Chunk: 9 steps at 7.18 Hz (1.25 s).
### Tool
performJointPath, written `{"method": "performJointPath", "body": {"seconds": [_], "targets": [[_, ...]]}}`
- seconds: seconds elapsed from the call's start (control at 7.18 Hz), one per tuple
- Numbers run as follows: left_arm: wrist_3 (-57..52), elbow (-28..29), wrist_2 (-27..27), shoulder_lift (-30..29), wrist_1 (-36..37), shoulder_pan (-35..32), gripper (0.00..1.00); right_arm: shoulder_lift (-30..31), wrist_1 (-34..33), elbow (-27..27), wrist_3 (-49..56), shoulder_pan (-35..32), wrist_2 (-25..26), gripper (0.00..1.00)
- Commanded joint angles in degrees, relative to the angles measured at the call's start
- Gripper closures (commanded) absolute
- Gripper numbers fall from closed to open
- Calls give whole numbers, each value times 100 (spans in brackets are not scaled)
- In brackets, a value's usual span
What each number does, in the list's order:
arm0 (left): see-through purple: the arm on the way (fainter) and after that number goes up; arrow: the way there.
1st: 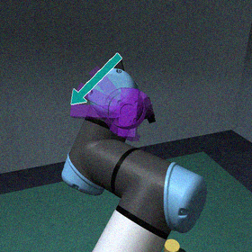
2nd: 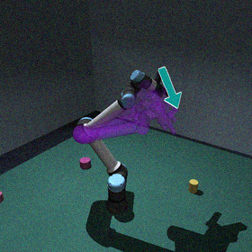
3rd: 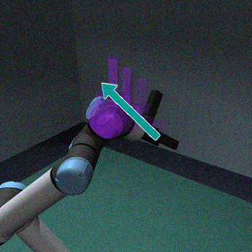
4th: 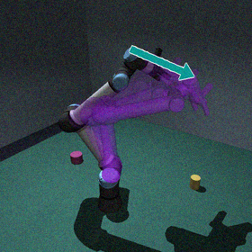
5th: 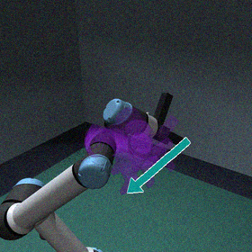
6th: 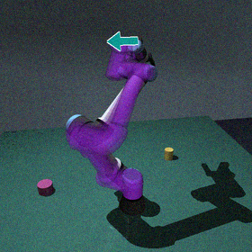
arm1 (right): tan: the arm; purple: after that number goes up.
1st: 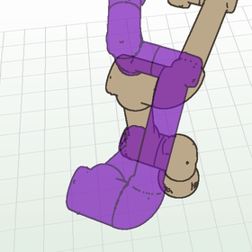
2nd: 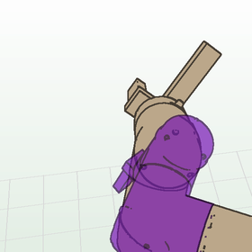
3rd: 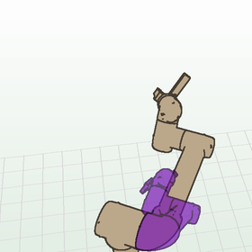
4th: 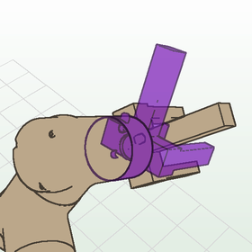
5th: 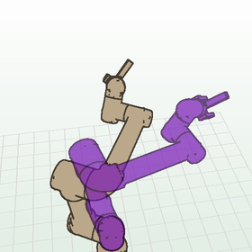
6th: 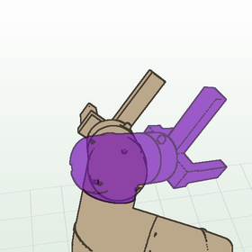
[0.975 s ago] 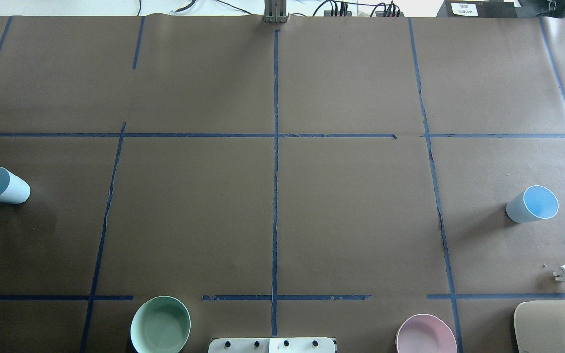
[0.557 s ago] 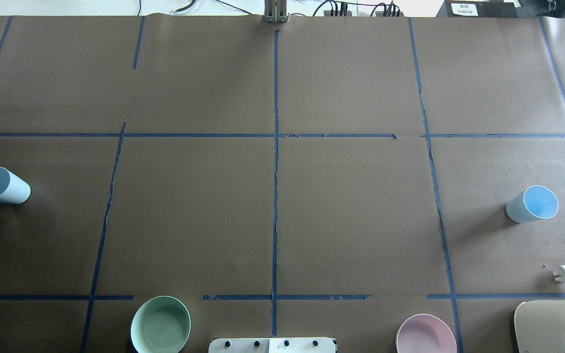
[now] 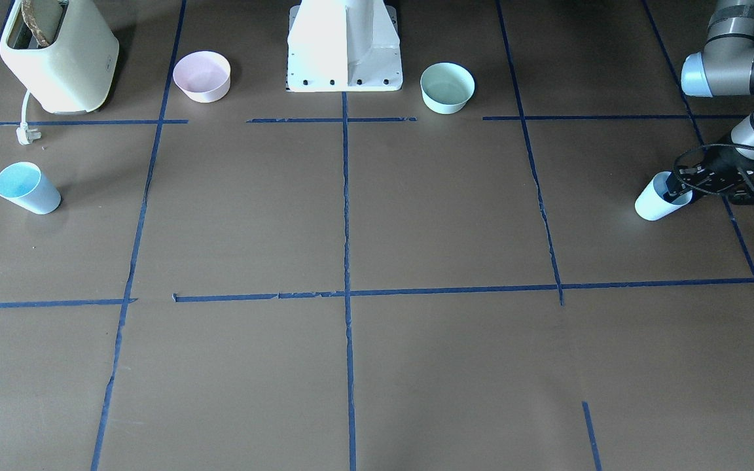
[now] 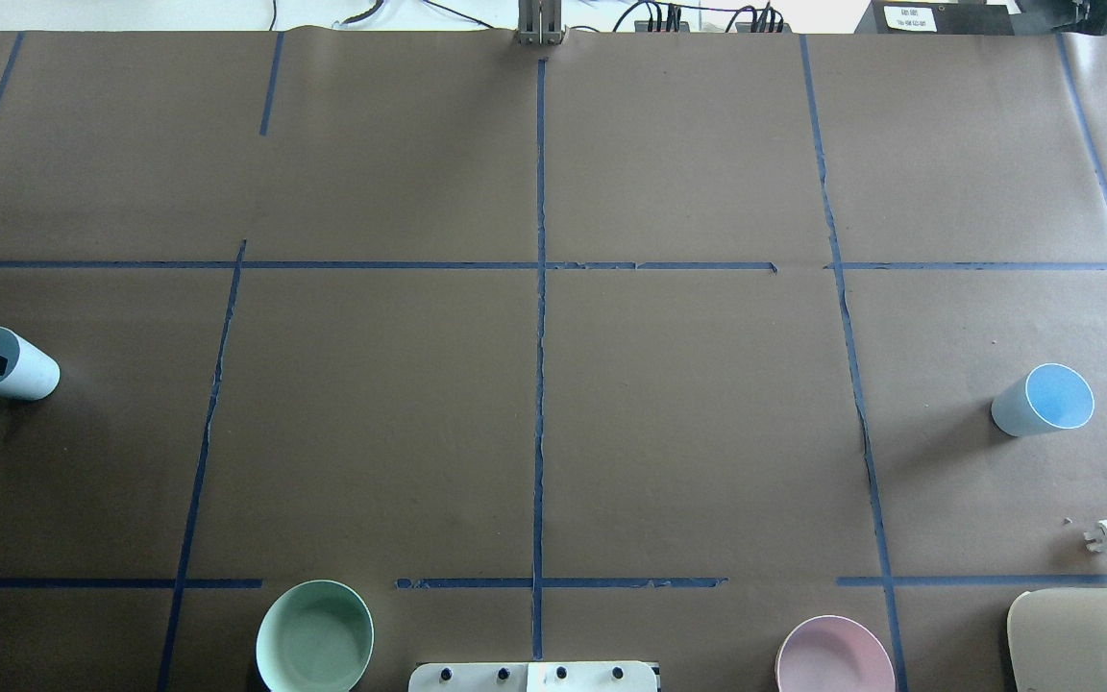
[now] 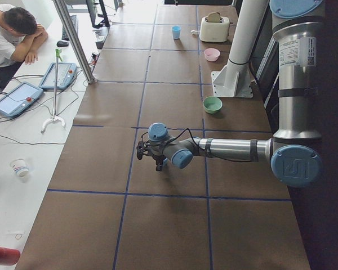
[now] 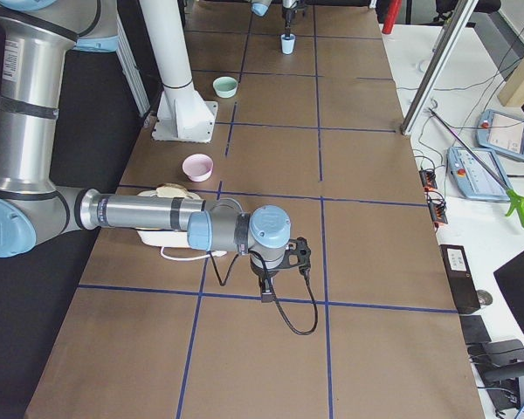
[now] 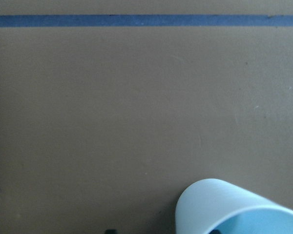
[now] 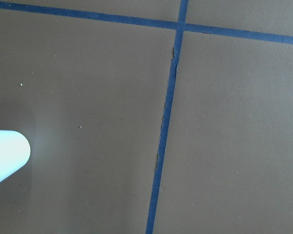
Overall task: Stack blue cups with both arms
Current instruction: 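Reach the left gripper down and grasp the nearby light blue cup, then lift the held blue cup and carry it to the table center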
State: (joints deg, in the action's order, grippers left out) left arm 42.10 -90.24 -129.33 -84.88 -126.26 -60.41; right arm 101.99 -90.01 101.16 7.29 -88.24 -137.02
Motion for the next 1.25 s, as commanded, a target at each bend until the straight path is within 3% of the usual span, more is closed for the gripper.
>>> {"method": "performJointPath", "body": {"seconds": [0.0,0.28,0.42,0.56,0.84,1.11], "targets": [[62,-29,-5,-46,-12,12,100,-4,1,0,0,0,0,0],[140,-544,-75,-90,110,12,100,-4,1,0,0,0,0,0],[150,-852,-75,-412,563,20,100,5,1,0,0,0,0,0],[167,-994,-75,-1086,1238,108,100,5,1,9,-9,0,0,0],[1259,-926,38,-2544,2347,938,100,-4,1,9,-9,0,0,0],[3172,-367,1070,-4090,2589,2176,100,-4,28,9,-18,0,-9,0]]}}
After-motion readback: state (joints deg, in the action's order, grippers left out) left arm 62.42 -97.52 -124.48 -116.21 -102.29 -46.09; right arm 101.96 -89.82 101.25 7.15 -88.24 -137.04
